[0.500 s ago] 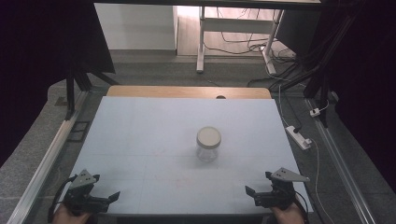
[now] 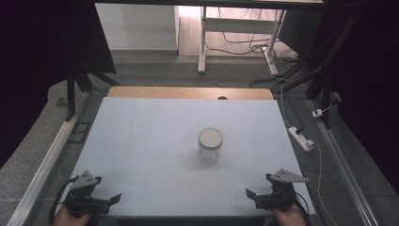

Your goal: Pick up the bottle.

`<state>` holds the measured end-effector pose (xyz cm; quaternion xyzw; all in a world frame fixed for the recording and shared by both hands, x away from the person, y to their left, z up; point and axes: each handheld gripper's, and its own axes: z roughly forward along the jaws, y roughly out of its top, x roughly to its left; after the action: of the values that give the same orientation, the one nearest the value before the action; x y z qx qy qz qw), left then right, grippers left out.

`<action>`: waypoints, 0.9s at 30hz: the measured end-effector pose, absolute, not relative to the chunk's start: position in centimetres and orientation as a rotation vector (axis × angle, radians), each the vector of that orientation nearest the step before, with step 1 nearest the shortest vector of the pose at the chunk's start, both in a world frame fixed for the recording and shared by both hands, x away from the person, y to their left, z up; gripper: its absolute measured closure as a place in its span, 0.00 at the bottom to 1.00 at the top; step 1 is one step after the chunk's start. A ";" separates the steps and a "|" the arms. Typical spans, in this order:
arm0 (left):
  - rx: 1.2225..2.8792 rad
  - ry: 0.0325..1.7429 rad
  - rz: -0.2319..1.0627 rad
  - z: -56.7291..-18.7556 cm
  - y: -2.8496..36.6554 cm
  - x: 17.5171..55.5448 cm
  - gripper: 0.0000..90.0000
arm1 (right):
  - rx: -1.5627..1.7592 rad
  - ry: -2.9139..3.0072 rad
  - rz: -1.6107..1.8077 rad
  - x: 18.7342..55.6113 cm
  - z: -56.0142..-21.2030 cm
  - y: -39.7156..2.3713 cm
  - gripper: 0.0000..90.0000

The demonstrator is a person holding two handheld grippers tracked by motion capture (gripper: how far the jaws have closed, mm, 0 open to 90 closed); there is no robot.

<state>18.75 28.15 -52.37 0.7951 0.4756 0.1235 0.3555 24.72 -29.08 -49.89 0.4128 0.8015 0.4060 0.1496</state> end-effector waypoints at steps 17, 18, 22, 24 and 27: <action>2.063 1.219 0.315 -52.4 28.0 18.7 0.01 | 1.170 2.296 1.143 24.6 -49.8 -28.9 0.00; 2.061 1.220 0.316 -52.4 28.0 18.7 0.01 | 1.167 2.295 1.144 24.6 -49.8 -28.8 0.00; 2.057 1.217 0.307 -52.3 28.1 18.7 0.02 | 1.151 2.301 1.155 24.6 -49.7 -28.7 0.00; 2.057 1.218 0.307 -52.3 28.1 18.7 0.02 | 1.145 2.301 1.160 24.6 -49.7 -28.6 0.00; 2.054 1.219 0.302 -52.4 28.2 18.7 0.02 | 1.134 2.306 1.163 24.6 -49.6 -28.5 0.00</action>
<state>18.74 28.20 -52.35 0.7964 0.4727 0.1171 0.3586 24.61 -28.46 -49.58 0.3970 0.8070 0.4069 0.1598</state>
